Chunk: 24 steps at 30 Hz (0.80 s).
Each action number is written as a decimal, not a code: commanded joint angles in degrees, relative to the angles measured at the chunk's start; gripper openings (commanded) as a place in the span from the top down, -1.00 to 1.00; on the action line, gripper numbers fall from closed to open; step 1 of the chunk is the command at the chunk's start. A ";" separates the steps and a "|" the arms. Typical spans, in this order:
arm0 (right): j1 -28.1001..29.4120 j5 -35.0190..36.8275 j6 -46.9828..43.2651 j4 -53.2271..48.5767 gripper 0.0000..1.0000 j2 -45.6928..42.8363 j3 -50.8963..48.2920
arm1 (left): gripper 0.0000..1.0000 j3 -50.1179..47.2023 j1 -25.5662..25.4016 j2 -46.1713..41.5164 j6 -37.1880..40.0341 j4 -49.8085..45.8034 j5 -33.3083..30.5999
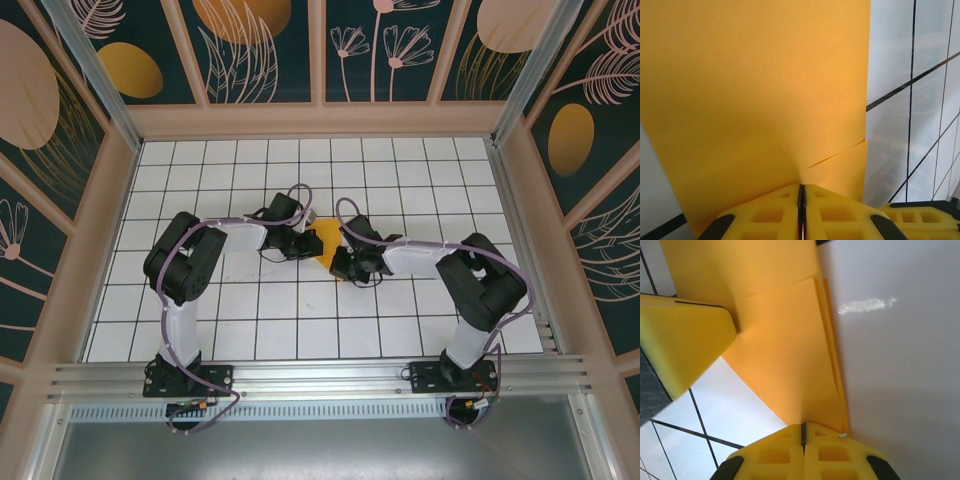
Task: Fold a paper plane with a square sheet of paper (fold left side to right side)
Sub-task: Third fold the triangle at the center of the table.
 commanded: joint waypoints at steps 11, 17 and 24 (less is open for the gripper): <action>-0.14 1.15 -1.22 -10.51 1.00 -3.46 -6.57 | 0.76 -0.60 0.18 3.41 0.86 -4.29 -5.82; -0.62 0.53 -2.50 -11.08 1.00 -5.57 -7.36 | 0.76 -0.51 0.22 3.23 0.77 -4.50 -5.94; -2.25 -0.54 -6.84 -7.14 1.00 -12.68 -3.65 | 0.76 -0.43 0.23 2.79 0.51 -4.31 -5.75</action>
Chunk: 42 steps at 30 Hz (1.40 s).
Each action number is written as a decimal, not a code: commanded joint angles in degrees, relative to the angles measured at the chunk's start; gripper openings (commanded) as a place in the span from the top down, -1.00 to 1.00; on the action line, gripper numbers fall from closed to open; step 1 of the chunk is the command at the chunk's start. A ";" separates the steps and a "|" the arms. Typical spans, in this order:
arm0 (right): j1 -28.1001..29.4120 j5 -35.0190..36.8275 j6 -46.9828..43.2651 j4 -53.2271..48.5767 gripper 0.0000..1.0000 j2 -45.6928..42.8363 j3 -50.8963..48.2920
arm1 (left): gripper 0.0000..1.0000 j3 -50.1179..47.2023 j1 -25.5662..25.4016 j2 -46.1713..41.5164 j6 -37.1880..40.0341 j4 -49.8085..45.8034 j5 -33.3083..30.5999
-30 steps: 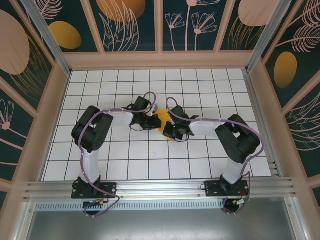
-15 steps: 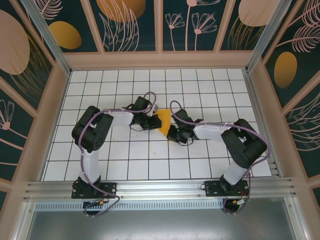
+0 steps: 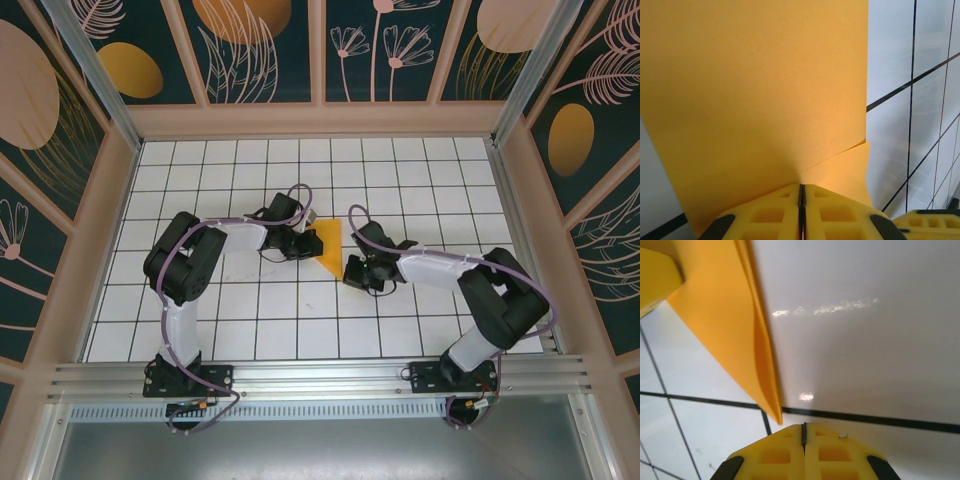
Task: Fold a paper plane with a square sheet of paper (fold left side to right side)
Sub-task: Third fold the triangle at the center of the table.
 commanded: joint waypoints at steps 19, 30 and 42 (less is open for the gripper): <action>-1.34 -0.78 -3.04 1.28 1.00 11.45 6.01 | 0.72 1.00 0.19 -0.23 0.78 -5.27 -5.29; -2.51 -0.06 -3.32 0.82 1.00 12.37 2.38 | 0.82 -3.06 -1.09 -9.26 -1.08 -3.03 -1.26; -2.53 -0.68 -3.83 0.89 1.00 12.86 3.02 | 0.84 -3.67 -3.99 -4.51 -3.95 2.84 2.99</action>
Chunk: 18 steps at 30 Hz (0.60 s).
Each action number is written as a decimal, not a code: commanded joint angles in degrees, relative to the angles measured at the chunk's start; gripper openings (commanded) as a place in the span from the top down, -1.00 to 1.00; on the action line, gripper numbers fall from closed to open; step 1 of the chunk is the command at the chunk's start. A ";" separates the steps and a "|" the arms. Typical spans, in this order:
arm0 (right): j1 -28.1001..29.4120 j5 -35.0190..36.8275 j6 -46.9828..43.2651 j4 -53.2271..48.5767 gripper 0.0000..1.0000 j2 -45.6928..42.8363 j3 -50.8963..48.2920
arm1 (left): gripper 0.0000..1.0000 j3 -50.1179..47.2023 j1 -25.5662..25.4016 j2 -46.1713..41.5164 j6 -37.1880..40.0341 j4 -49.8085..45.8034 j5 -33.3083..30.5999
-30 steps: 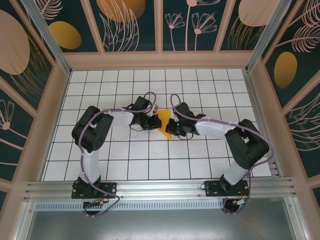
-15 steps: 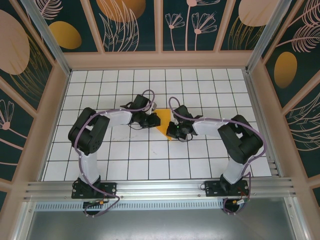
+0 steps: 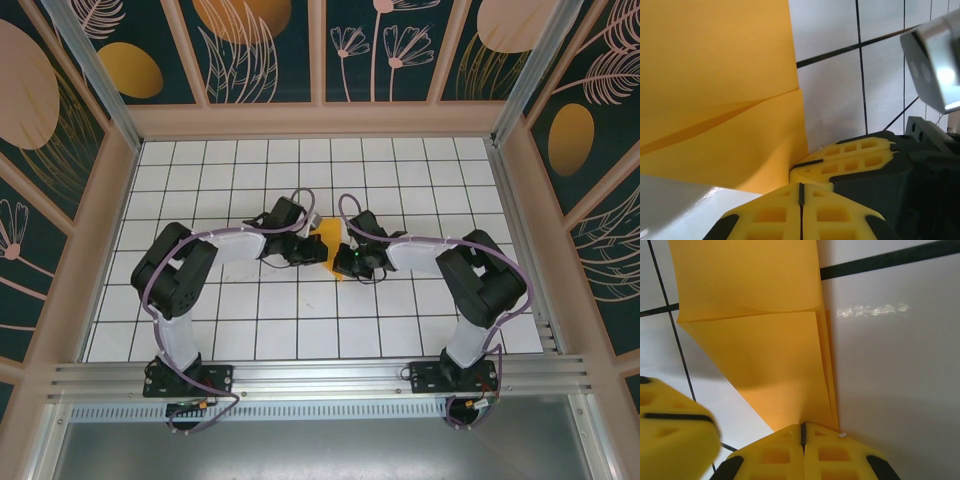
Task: Fold a paper plane with a square sheet of paper (fold left side to right side)
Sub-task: Third fold the triangle at the center of the table.
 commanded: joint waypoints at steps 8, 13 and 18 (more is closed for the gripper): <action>-0.47 3.85 -1.41 -7.70 1.00 3.19 -2.37 | 0.84 0.52 -0.22 4.97 -0.96 1.89 -3.11; -0.52 4.30 -1.66 -8.44 1.00 3.11 -2.39 | 0.86 1.31 -0.13 6.79 -0.10 -1.07 -8.19; -0.57 4.57 -1.83 -8.90 1.00 3.02 -2.67 | 0.87 1.59 1.06 7.09 0.00 -1.99 -10.97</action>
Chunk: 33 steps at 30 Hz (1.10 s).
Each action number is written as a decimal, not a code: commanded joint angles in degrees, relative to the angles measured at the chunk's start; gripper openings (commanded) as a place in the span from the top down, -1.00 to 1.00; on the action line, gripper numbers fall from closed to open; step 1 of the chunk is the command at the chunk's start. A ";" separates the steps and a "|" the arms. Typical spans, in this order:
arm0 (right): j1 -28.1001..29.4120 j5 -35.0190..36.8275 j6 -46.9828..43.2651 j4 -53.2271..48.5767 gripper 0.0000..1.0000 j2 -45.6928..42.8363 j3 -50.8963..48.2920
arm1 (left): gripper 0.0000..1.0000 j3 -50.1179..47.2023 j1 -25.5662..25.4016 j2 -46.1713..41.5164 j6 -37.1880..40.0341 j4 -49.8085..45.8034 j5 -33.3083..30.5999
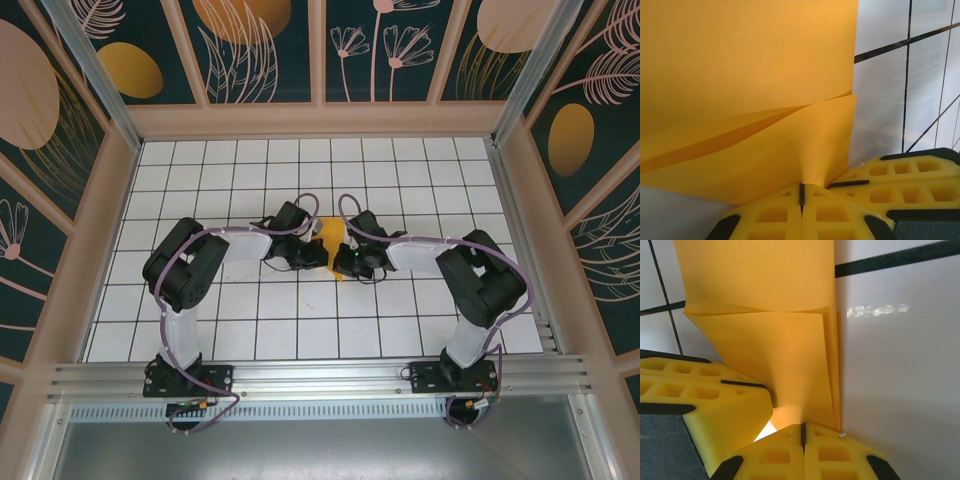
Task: Fold a paper plane with a square sheet of paper (fold left side to right side)
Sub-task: Third fold the triangle at the center of the table.
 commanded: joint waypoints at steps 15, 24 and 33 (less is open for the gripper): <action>-0.52 4.53 -1.80 -9.04 1.00 2.74 -3.29 | 0.87 1.91 11.35 5.09 5.72 -5.24 -12.04; -0.54 2.21 -2.05 -6.67 1.00 2.39 -3.48 | 0.83 3.43 12.75 3.24 6.93 -5.99 -13.30; -0.44 0.52 -3.95 -4.25 1.00 -0.90 -2.13 | 0.59 3.74 13.85 -1.99 7.32 -6.54 -12.21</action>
